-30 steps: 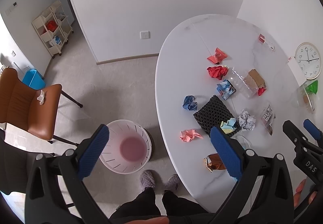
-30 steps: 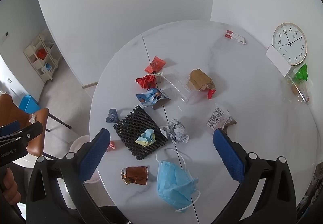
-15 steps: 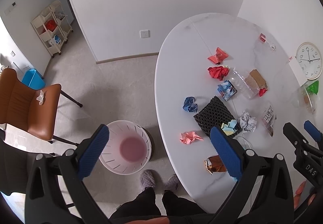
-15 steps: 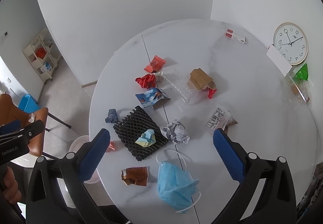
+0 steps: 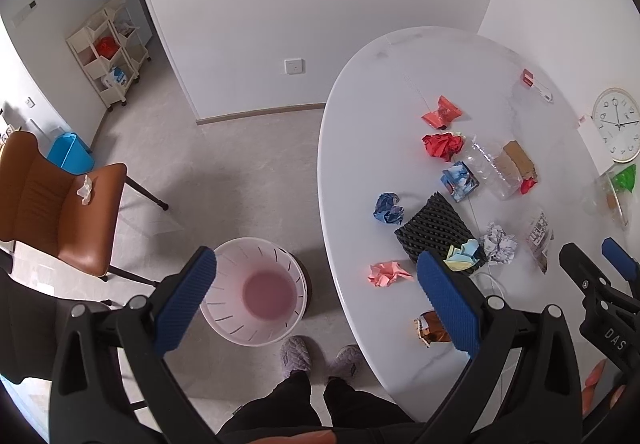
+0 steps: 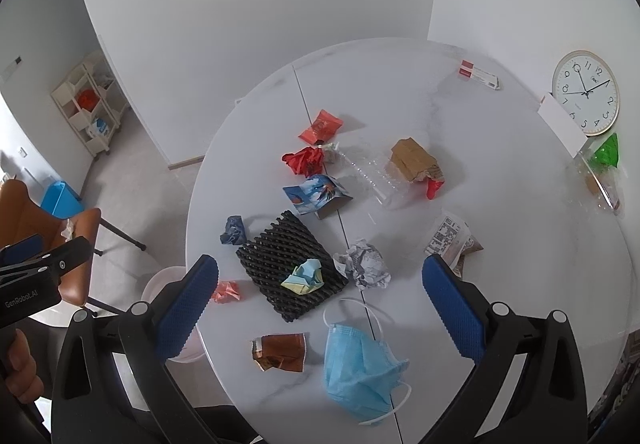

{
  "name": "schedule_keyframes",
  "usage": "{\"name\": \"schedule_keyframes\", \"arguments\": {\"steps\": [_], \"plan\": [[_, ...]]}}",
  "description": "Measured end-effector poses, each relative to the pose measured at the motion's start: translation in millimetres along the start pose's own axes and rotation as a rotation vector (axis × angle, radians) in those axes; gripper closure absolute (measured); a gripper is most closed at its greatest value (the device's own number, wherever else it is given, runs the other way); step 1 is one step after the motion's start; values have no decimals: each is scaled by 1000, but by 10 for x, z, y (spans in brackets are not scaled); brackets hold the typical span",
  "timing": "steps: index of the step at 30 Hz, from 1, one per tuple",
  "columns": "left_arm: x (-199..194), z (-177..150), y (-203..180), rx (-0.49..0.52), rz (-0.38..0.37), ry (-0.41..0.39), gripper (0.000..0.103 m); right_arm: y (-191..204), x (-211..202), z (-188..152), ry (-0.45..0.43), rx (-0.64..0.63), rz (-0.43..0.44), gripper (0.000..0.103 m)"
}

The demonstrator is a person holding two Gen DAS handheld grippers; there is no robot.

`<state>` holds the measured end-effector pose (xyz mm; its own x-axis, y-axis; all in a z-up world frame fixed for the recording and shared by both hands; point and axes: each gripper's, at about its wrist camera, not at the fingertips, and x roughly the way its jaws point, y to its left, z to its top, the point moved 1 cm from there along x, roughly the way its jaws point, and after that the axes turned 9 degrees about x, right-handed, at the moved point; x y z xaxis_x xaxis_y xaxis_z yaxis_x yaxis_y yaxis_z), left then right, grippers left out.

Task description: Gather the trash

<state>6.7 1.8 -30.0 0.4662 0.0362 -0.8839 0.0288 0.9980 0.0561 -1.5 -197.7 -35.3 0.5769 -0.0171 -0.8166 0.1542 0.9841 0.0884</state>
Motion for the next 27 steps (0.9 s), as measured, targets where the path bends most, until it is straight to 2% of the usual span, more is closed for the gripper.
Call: {"name": "schedule_keyframes", "arguments": {"steps": [27], "plan": [[-10, 28, 34, -6, 4, 2, 7, 139, -9, 3, -3, -18, 16, 2]]}}
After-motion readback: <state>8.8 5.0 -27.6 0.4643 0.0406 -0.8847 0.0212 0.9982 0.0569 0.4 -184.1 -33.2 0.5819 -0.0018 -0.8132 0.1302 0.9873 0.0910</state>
